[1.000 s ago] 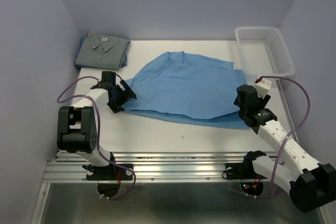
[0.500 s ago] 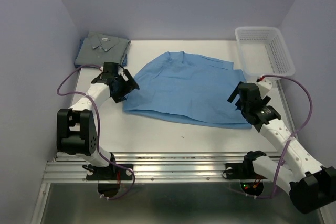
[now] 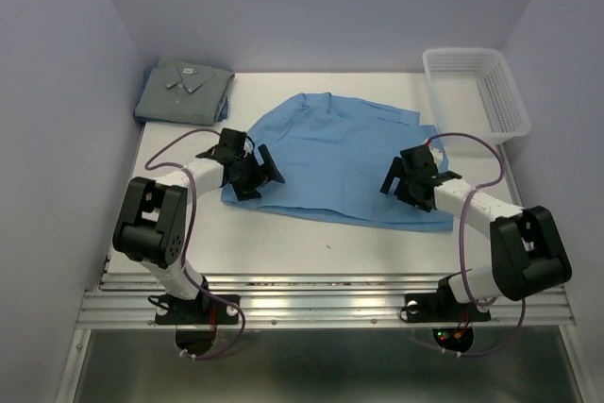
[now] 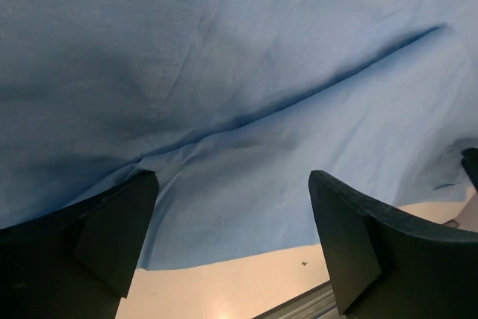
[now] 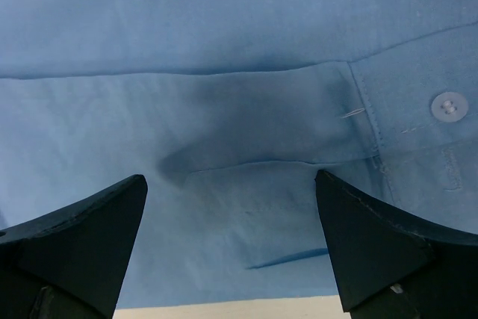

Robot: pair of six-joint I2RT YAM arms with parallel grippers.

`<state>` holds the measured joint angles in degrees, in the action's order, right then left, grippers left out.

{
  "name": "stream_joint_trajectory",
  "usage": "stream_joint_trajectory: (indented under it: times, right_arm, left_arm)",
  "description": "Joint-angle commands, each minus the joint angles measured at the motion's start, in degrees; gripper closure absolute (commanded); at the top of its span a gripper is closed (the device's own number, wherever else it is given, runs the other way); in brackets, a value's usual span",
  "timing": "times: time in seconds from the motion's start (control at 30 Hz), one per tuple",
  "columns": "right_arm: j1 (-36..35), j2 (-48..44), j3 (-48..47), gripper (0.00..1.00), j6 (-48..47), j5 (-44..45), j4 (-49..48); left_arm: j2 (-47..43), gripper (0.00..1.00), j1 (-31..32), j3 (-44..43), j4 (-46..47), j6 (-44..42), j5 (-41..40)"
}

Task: Fold and stack the long sleeve shirts
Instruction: Fold the shirt

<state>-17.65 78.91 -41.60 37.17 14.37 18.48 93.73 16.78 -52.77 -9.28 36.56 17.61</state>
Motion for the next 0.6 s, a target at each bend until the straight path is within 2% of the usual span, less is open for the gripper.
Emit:
stream_joint_trajectory:
  times: [0.0,0.13,0.23,0.37,0.57]
  right_arm:
    - [0.9,2.7,0.8,0.0,0.8,1.4,-2.6]
    - [0.9,3.4,3.8,0.0,2.2,-0.6,-2.0]
    - [0.9,1.4,7.3,0.0,4.7,-4.1,-0.3]
    - [0.9,-3.5,11.4,0.0,8.0,-8.1,4.0]
    - [0.9,-10.7,13.2,0.0,8.6,-8.2,11.8]
  left_arm:
    - [0.5,0.01,-0.4,5.3,-0.7,0.3,-1.1]
    - [-1.2,0.01,-0.9,9.8,-5.0,1.6,-4.3]
    - [-4.3,0.01,-1.0,11.2,-10.6,2.8,-10.3]
    - [-9.6,0.01,-1.0,13.7,-14.4,3.3,-10.4]
    - [-15.5,0.01,-0.9,16.1,-19.5,3.5,-10.3]
